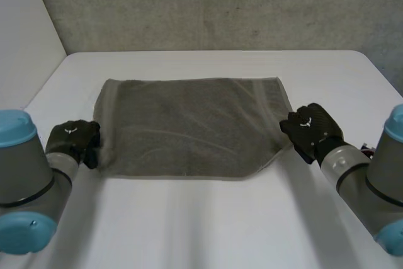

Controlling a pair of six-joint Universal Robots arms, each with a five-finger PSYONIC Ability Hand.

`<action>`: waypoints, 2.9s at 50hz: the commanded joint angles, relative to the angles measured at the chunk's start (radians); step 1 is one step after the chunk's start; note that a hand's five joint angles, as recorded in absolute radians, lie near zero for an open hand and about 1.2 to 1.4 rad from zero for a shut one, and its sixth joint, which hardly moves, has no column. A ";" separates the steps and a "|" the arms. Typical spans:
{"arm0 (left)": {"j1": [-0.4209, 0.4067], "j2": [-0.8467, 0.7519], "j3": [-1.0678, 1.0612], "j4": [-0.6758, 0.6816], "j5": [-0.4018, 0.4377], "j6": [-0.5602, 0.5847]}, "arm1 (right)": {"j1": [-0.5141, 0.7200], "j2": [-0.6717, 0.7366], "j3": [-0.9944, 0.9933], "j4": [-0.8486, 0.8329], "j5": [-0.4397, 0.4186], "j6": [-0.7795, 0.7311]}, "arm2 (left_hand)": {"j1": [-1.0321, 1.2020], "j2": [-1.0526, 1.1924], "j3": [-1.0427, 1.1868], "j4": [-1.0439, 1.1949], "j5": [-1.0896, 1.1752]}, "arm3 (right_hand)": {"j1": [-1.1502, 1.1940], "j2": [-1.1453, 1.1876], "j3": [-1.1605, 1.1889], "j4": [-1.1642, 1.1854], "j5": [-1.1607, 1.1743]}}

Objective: Fold the towel.

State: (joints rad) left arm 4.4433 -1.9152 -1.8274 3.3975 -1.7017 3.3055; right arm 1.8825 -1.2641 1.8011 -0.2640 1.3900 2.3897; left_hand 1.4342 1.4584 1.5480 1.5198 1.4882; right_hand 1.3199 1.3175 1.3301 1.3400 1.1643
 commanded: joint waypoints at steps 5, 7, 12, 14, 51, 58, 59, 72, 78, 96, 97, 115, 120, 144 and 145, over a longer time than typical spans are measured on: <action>0.011 0.157 -0.113 -0.001 0.037 0.094 | -0.094 -0.181 0.164 -0.047 -0.005 0.048 | -0.038 -0.062 -0.152 -0.124 -0.267 | 0.076 0.079 0.066 0.056 0.057; 0.011 0.162 -0.124 0.005 0.037 0.094 | -0.111 -0.181 0.178 -0.075 -0.006 0.062 | -0.038 -0.062 -0.152 -0.124 -0.267 | 0.076 0.079 0.066 0.056 0.057; 0.042 0.145 -0.142 0.052 0.057 0.094 | -0.166 -0.181 0.196 -0.130 -0.011 0.106 | -0.136 -0.161 -0.250 -0.222 -0.365 | 0.076 0.079 0.066 0.056 0.057; 0.051 0.133 -0.144 0.078 0.074 0.097 | -0.181 -0.178 0.201 -0.141 -0.020 0.143 | -0.274 -0.298 -0.388 -0.360 -0.503 | 0.076 0.079 0.066 0.056 0.057; 0.223 0.311 -0.340 0.011 0.611 0.604 | -0.190 -0.098 0.253 -0.244 -0.074 0.200 | -0.892 -0.916 -1.006 -0.977 -1.120 | 0.076 0.079 0.066 0.056 0.057; 0.249 0.269 -0.357 -0.027 0.616 0.698 | -0.197 -0.098 0.250 -0.244 -0.074 0.200 | -0.989 -1.013 -1.102 -1.074 -1.217 | 0.076 0.079 0.066 0.056 0.057; 0.249 0.269 -0.357 -0.027 0.616 0.698 | -0.197 -0.098 0.250 -0.244 -0.074 0.200 | -0.989 -1.013 -1.103 -1.074 -1.217 | 0.076 0.079 0.066 0.056 0.057; 0.240 0.150 -0.342 0.077 0.611 0.684 | -0.194 -0.087 0.250 -0.244 -0.074 0.197 | -1.047 -1.072 -1.161 -1.133 -1.276 | 0.076 0.079 0.066 0.056 0.057; 0.231 0.090 -0.339 0.200 0.576 0.681 | -0.194 -0.075 0.245 -0.244 -0.074 0.195 | -1.030 -1.054 -1.144 -1.115 -1.258 | 0.076 0.079 0.066 0.056 0.057; 0.215 0.086 -0.322 0.396 0.447 0.445 | -0.195 -0.075 0.245 -0.244 -0.072 0.192 | -0.924 -0.949 -1.038 -1.010 -1.153 | 0.076 0.079 0.066 0.056 0.057; 0.215 0.087 -0.322 0.396 0.447 0.445 | -0.195 -0.075 0.245 -0.244 -0.072 0.192 | -0.924 -0.948 -1.038 -1.010 -1.153 | 0.076 0.079 0.066 0.056 0.057; 0.226 0.252 -0.325 0.303 0.534 0.289 | -0.204 -0.098 0.225 -0.232 -0.052 0.190 | -0.038 -0.063 -0.152 -0.124 -0.267 | 0.076 0.079 0.066 0.056 0.057; 0.252 0.304 -0.323 0.283 0.536 0.275 | -0.204 -0.140 0.225 -0.225 -0.052 0.190 | -0.038 -0.062 -0.152 -0.124 -0.267 | 0.076 0.079 0.066 0.056 0.057; 0.346 0.485 -0.357 0.106 0.570 0.263 | -0.302 -0.365 0.061 0.275 -0.108 0.009 | -0.038 -0.062 -0.152 -0.124 -0.267 | 0.076 0.079 0.066 0.056 0.057; 0.346 0.499 -0.366 0.070 0.576 0.264 | -0.313 -0.388 0.054 0.329 -0.129 -0.038 | -0.038 -0.062 -0.152 -0.124 -0.267 | 0.076 0.079 0.066 0.056 0.057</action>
State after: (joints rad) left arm 4.7737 -1.4603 -2.1685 3.5799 -1.1419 3.5629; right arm 1.6288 -1.5798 1.9001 -0.1288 1.3097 2.4865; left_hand 1.4482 1.4922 1.5375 1.5116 1.4721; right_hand 1.3204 1.3176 1.3302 1.3400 1.1643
